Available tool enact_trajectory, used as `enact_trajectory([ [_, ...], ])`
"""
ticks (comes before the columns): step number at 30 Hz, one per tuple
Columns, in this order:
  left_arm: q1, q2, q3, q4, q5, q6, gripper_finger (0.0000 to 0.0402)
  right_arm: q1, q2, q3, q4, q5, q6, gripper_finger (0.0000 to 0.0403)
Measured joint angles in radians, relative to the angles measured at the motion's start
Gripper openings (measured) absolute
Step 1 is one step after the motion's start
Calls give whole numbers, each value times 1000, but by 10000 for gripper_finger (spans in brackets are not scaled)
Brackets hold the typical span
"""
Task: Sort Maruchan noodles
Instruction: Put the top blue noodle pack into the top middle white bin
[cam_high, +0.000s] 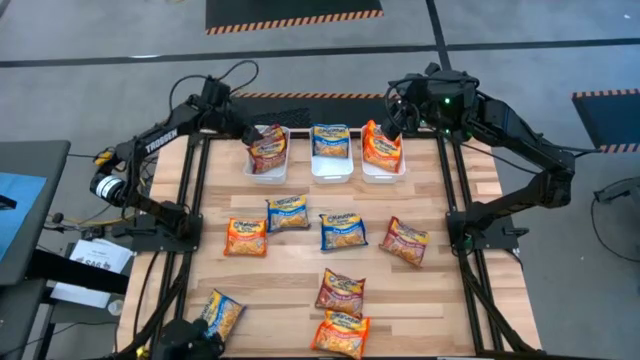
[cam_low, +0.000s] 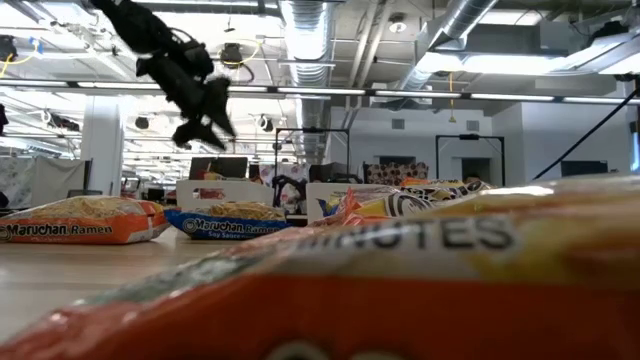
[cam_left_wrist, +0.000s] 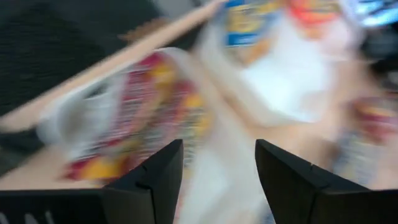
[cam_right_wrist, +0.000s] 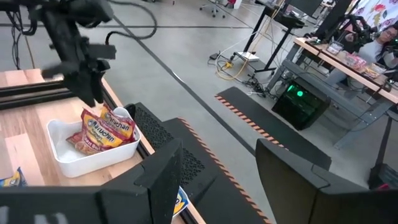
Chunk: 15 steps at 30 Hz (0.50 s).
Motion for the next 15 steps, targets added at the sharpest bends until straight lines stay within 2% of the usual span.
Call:
enact_trajectory([
  [4, -4, 0, 100, -86, 276, -62, 185, 0, -1, 0, 0, -14, 1, 230],
  [7, -20, -14, 144, -162, 479, -129, 185, 0, -11, 0, -13, -91, 37, 230],
  [9, -46, -56, 148, -201, 559, -142, 185, 0, -23, 0, -47, -123, 80, 230],
  [11, -81, -107, 150, -236, 536, -130, 185, 0, -35, 0, -106, -130, 120, 230],
  [15, -145, -201, 149, -298, 325, -137, 185, 0, -43, 0, -244, -130, 216, 230],
])
